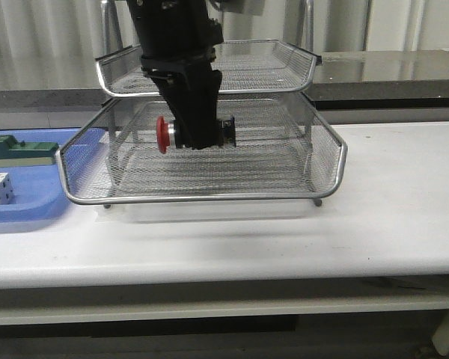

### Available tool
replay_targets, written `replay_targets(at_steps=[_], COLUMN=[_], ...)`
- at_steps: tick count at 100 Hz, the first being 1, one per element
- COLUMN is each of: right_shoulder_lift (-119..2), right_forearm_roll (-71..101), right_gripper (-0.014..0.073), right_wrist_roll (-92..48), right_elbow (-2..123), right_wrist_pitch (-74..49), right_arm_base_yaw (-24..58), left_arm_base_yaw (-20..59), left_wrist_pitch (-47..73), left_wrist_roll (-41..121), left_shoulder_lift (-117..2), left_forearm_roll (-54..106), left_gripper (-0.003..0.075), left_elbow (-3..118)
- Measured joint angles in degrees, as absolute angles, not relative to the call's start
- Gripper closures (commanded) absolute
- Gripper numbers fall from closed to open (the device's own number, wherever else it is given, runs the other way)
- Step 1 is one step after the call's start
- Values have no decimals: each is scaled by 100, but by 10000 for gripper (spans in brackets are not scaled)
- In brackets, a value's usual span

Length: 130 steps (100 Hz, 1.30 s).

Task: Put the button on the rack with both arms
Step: 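Carry the button over the pulled-out middle tier with the left gripper, then lower the button onto the middle tier mesh and open the left gripper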

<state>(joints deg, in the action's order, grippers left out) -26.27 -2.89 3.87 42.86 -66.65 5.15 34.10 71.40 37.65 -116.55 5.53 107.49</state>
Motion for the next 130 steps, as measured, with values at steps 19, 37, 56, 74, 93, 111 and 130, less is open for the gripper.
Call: replay_targets(at_steps=[19,37,56,74,93,111,130], right_shoulder_lift=[-2627,-2627,-2627,-2627,-2627,-2627,-2627], right_forearm_roll=[-289,-289,-289,-289,-289,-289,-289], right_gripper=[663,663,663,663,663,663,663], right_wrist_roll=[387,387,387,387,387,387,387], right_elbow=[4286,4286,4286,4286,4286,4286,4286], right_wrist_pitch=[-6665,-6674,-6674,-6674,-6674,-6674,-6674], right_arm_base_yaw=[515,515,515,515,515,515,515], left_arm_base_yaw=[3410,3410,3410,3410,3410,3410,3384], left_wrist_pitch=[7135,7126,7126,7122,7122,7141,7154], left_wrist_roll=[3765,3765,3765,3634,3378,3067,2462], left_shoulder_lift=[-11655,-11655,-11655,-11558,-11246,-10914,-10510], left_forearm_roll=[553,553,553,553,553,499,34], left_gripper=[306,306,307,307,307,311,316], left_elbow=[10749,10749,10789,10949,10958,10958,10958])
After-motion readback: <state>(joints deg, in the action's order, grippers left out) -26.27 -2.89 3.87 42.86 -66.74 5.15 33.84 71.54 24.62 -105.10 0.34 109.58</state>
